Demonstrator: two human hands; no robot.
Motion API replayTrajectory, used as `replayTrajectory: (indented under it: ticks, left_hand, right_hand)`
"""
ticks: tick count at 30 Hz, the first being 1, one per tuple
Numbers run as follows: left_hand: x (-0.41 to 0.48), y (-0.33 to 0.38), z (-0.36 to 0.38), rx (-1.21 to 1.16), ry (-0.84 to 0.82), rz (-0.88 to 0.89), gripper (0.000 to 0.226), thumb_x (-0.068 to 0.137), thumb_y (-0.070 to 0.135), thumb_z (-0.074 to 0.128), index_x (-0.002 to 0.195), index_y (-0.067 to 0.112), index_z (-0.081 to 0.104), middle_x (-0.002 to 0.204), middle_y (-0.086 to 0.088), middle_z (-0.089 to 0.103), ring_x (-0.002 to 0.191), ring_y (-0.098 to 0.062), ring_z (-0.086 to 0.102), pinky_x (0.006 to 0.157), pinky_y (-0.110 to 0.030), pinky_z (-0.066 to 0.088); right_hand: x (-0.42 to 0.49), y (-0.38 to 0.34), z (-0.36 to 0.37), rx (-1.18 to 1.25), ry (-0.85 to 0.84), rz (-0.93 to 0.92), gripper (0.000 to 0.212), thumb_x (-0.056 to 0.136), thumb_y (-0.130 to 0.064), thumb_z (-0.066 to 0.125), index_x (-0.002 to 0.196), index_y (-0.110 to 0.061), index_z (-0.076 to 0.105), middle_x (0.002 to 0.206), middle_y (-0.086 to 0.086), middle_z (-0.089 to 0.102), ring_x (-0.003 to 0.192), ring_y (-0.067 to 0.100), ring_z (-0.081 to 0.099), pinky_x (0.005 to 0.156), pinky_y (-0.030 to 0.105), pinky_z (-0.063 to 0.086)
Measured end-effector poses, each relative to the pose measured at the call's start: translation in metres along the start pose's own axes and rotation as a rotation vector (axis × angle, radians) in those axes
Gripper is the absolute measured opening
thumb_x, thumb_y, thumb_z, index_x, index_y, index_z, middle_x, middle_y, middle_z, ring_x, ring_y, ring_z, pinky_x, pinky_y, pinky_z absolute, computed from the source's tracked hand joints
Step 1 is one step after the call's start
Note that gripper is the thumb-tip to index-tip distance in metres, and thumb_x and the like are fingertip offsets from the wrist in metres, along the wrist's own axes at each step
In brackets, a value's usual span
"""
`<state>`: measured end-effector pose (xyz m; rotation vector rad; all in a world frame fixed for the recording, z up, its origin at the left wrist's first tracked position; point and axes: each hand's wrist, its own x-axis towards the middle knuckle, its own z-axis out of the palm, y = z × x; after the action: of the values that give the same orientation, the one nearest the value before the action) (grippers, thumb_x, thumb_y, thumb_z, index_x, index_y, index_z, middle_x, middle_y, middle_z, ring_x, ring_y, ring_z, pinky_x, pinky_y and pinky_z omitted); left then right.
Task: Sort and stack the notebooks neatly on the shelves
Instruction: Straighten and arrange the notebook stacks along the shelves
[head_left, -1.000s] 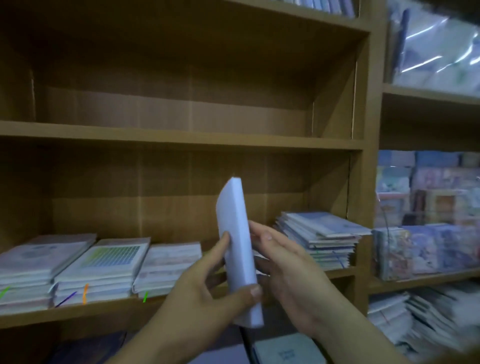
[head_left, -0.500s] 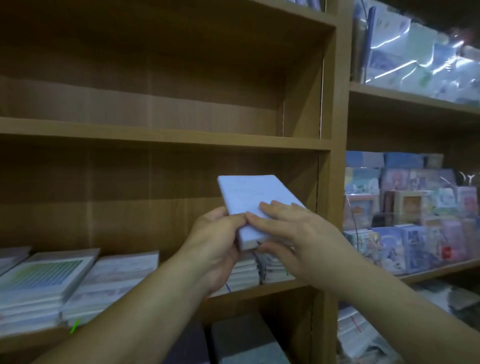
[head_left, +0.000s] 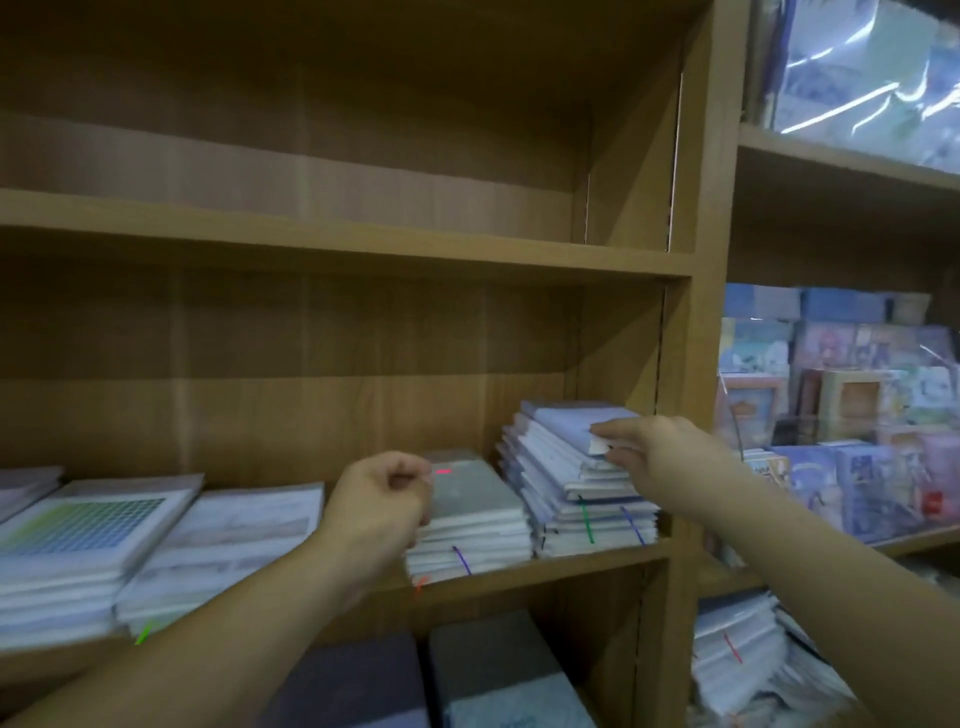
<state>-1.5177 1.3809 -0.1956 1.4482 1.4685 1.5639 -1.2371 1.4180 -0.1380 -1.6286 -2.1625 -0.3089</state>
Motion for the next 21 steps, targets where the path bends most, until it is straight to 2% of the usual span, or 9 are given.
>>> replayTrajectory:
  ticks: [2,4,5,8,9,11,14,17,21]
  left_hand:
    - [-0.008,-0.024,-0.021,0.075,0.035,0.030,0.015,0.094,0.003,0.063,0.094,0.015,0.072,0.067,0.001,0.071,0.056,-0.006,0.062,0.051,-0.017,0.047]
    - [-0.014,-0.044,-0.035,0.197,0.056,0.072,0.020,0.089,0.001,0.067,0.083,0.020,0.073,0.063,0.010,0.071,0.057,-0.001,0.061,0.057,-0.018,0.046]
    - [-0.018,-0.050,-0.039,0.246,0.063,0.090,0.022,0.086,0.002,0.068,0.079,0.022,0.072,0.065,0.011,0.071,0.059,-0.002,0.060,0.060,-0.020,0.046]
    - [-0.026,-0.067,-0.040,0.352,0.023,0.167,0.018,0.082,0.018,0.073,0.094,0.031,0.067,0.089,0.009,0.072,0.076,-0.008,0.067,0.075,-0.024,0.056]
    - [-0.028,-0.072,-0.040,0.368,0.004,0.182,0.030,0.079,0.030,0.073,0.109,0.032,0.067,0.099,0.008,0.073,0.085,-0.007,0.068,0.082,-0.028,0.057]
    - [-0.026,-0.076,-0.038,0.436,-0.034,0.247,0.067,0.076,0.044,0.071,0.140,0.032,0.057,0.116,0.009,0.071,0.102,-0.008,0.067,0.093,-0.028,0.054]
    - [-0.019,-0.073,-0.029,0.536,-0.091,0.309,0.091,0.081,0.043,0.077,0.157,0.042,0.029,0.132,0.015,0.063,0.116,-0.008,0.061,0.089,-0.014,0.045]
    - [-0.012,-0.075,-0.013,0.599,-0.133,0.247,0.105,0.077,0.040,0.081,0.159,0.048,0.015,0.127,0.008,0.068,0.111,-0.016,0.065,0.091,-0.025,0.051]
    - [-0.007,-0.084,-0.003,0.763,-0.109,0.274,0.102,0.081,0.042,0.076,0.154,0.048,0.004,0.107,-0.001,0.070,0.095,-0.026,0.067,0.082,-0.038,0.056]
  right_hand:
    - [0.000,-0.013,0.005,0.005,0.159,-0.003,0.036,0.102,-0.029,0.053,0.138,-0.029,0.058,0.134,0.000,0.059,0.118,0.021,0.057,0.094,0.036,0.051]
    - [-0.006,-0.039,0.017,0.096,0.437,-0.161,0.028,0.097,-0.023,0.060,0.123,-0.022,0.068,0.115,0.001,0.064,0.106,0.021,0.059,0.087,0.036,0.052]
    - [-0.011,-0.055,0.027,0.200,0.480,-0.229,0.023,0.094,-0.022,0.062,0.115,-0.022,0.071,0.107,-0.001,0.065,0.101,0.020,0.061,0.085,0.034,0.052]
    - [-0.019,-0.095,0.074,0.428,0.238,-0.204,0.034,0.085,-0.035,0.070,0.118,-0.025,0.072,0.115,-0.005,0.063,0.113,0.016,0.060,0.095,0.020,0.041]
    - [-0.020,-0.101,0.087,0.442,0.140,-0.137,0.047,0.083,-0.039,0.075,0.127,-0.025,0.068,0.124,-0.004,0.060,0.121,0.015,0.057,0.100,0.019,0.038]
    - [-0.019,-0.102,0.105,0.449,0.106,-0.027,0.069,0.078,-0.044,0.081,0.140,-0.024,0.058,0.134,-0.002,0.055,0.128,0.017,0.052,0.107,0.024,0.036]
    - [-0.012,-0.093,0.107,0.341,0.107,0.035,0.092,0.067,-0.061,0.081,0.148,-0.034,0.044,0.136,0.001,0.052,0.127,0.025,0.051,0.106,0.036,0.043]
    - [-0.006,-0.096,0.103,0.131,-0.005,0.031,0.096,0.068,-0.073,0.073,0.150,-0.038,0.039,0.142,0.000,0.056,0.128,0.023,0.052,0.104,0.032,0.040]
    - [-0.003,-0.098,0.112,0.076,0.055,0.035,0.084,0.072,-0.072,0.070,0.144,-0.036,0.047,0.134,-0.001,0.061,0.122,0.023,0.056,0.101,0.032,0.042]
